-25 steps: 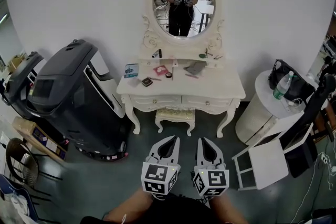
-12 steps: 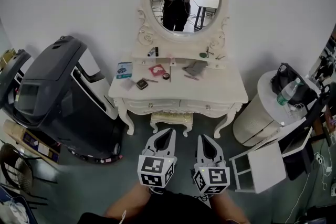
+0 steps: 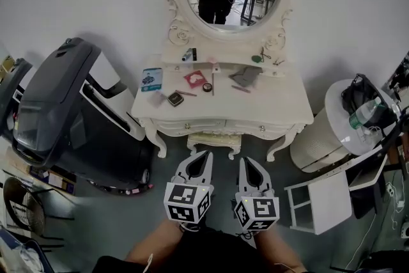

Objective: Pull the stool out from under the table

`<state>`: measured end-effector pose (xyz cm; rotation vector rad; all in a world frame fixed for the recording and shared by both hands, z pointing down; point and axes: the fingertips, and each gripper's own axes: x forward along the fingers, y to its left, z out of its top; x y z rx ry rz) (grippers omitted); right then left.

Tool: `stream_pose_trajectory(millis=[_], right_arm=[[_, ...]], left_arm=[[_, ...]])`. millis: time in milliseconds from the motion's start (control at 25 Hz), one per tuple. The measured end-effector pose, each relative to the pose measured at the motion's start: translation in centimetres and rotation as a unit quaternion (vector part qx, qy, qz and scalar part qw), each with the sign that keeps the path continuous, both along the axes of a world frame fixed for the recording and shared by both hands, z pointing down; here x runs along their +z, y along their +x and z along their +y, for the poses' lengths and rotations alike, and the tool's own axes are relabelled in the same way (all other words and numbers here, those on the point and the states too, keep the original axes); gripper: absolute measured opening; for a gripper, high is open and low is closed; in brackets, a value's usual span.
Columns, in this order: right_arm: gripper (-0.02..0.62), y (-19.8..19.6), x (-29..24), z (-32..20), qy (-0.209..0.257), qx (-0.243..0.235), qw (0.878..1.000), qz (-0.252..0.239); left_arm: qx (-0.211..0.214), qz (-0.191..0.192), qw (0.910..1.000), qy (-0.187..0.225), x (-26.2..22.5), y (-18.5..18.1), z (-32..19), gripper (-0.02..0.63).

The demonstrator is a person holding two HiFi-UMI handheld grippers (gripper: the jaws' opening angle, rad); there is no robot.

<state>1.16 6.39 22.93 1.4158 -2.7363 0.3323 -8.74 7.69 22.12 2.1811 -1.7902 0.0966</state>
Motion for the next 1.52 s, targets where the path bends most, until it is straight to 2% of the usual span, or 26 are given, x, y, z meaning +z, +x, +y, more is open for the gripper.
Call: stream_pose_trajectory(millis=[200,520,800,960,1200,1520], right_arm=[[0.002,-1.8,1.7,-1.8,-0.038,-0.007,0.999,-0.007],[0.002,-4.6,2.9,-6.1,-0.058,-0.001,0.998,-0.011],[0.002,-6.5,4.6,-9.0,-0.098,0.015,0.994,-0.052],[0.002,-7.2,4.9,-10.8,-0.124,0.043,0.987,-0.089],[0.002,-6.7,5.7,-12.1,-0.167,0.074,0.968,-0.173],[0.002,-5.9,11.3,-12.3,-0.263,0.081,0.924,-0.266]], left_arm=[[0.006,0.003,0.9996,-0.028,2.3,-1.3,-1.7,0.005],[0.010,0.008,0.9990,-0.043,4.1,-4.4,-5.7,0.006],[0.032,0.009,0.9978,-0.058,5.1,-6.1,-8.2,0.006],[0.048,0.011,0.9966,-0.067,5.3,-7.4,-9.4,0.006],[0.085,0.014,0.9940,-0.068,6.0,-8.0,-11.0,0.006],[0.098,0.020,0.9908,-0.092,9.3,-7.5,-9.8,0.006]])
